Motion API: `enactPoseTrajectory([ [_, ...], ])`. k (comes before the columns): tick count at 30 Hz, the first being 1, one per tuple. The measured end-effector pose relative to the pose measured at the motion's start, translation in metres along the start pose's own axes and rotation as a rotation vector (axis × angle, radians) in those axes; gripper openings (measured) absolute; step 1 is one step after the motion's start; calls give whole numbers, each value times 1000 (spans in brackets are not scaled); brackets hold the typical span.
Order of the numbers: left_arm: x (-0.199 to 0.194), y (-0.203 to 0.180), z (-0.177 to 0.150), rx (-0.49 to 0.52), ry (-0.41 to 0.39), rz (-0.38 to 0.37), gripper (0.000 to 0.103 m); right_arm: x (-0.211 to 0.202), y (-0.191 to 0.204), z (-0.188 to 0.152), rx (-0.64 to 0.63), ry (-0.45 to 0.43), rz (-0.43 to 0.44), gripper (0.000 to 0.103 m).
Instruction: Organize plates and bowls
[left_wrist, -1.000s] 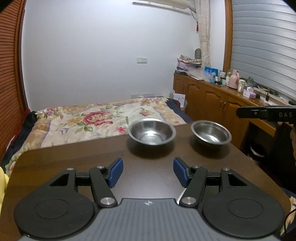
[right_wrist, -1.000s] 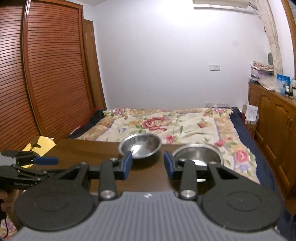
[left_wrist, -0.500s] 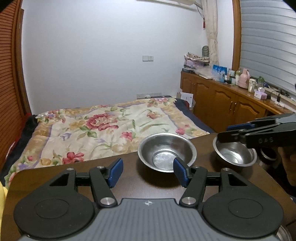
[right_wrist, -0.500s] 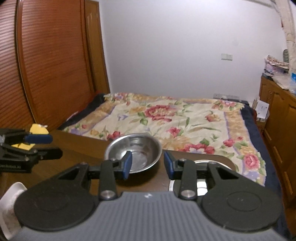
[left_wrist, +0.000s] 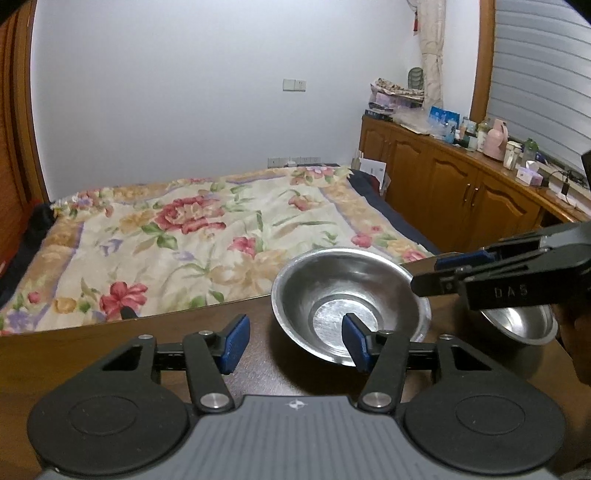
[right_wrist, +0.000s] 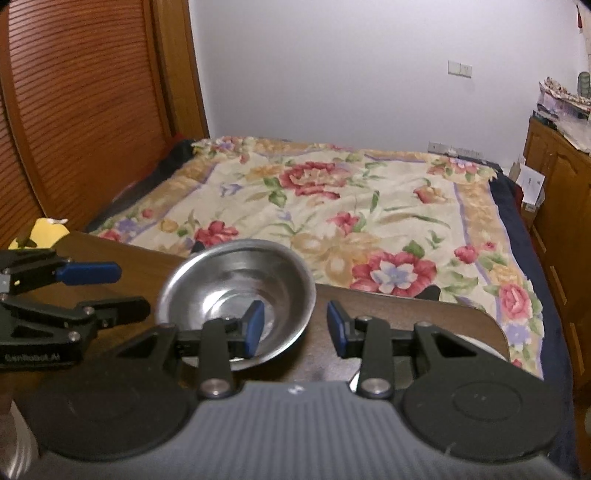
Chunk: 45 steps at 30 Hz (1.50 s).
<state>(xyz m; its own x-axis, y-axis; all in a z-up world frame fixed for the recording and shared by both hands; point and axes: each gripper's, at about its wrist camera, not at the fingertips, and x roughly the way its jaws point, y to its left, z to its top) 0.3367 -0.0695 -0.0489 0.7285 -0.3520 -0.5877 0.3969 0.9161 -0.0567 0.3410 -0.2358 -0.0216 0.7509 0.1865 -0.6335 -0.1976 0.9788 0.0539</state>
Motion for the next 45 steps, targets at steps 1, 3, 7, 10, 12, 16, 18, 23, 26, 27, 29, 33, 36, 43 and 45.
enactPoseTrajectory([
  [1, 3, 1, 1, -10, 7, -4, 56, 3, -1, 1, 3, 9, 1, 39],
  [3, 9, 4, 2, -38, 25, -22, 49, 6, -1, 1, 11, 28, 15, 39],
  [7, 12, 3, 2, -62, 35, -31, 46, 13, 4, 1, 3, 52, 16, 39],
  [10, 15, 4, 1, -58, 42, -33, 43, 17, 5, 0, 6, 68, 11, 39],
  [12, 17, 3, 1, -57, 49, -31, 39, 20, 5, 1, 5, 76, 13, 39],
  [16, 18, 4, -2, -49, 63, -34, 34, 24, 5, 1, 3, 91, 23, 33],
  [18, 18, 5, -2, -47, 68, -37, 31, 26, 7, 1, -2, 94, 24, 29],
  [23, 20, 7, -4, -48, 82, -30, 28, 27, 9, 1, -5, 103, 35, 27],
  [26, 19, 6, -5, -52, 88, -28, 27, 28, 11, 0, -7, 109, 41, 26],
  [27, 19, 6, -5, -59, 94, -25, 26, 29, 12, 0, -8, 114, 42, 26],
  [29, 17, 5, -5, -63, 102, -19, 25, 29, 12, 0, 1, 120, 48, 24],
  [33, 6, 4, -2, -68, 91, -28, 23, 22, 8, -1, 42, 113, 63, 20],
  [36, -5, 1, 2, -65, 75, -31, 22, 12, 7, -1, 57, 89, 71, 19],
  [43, -43, -14, 13, -37, 5, -48, 22, -23, 2, 5, 94, 18, 84, 17],
  [45, -54, -21, 14, -22, -11, -53, 22, -32, 1, 5, 102, 6, 82, 17],
])
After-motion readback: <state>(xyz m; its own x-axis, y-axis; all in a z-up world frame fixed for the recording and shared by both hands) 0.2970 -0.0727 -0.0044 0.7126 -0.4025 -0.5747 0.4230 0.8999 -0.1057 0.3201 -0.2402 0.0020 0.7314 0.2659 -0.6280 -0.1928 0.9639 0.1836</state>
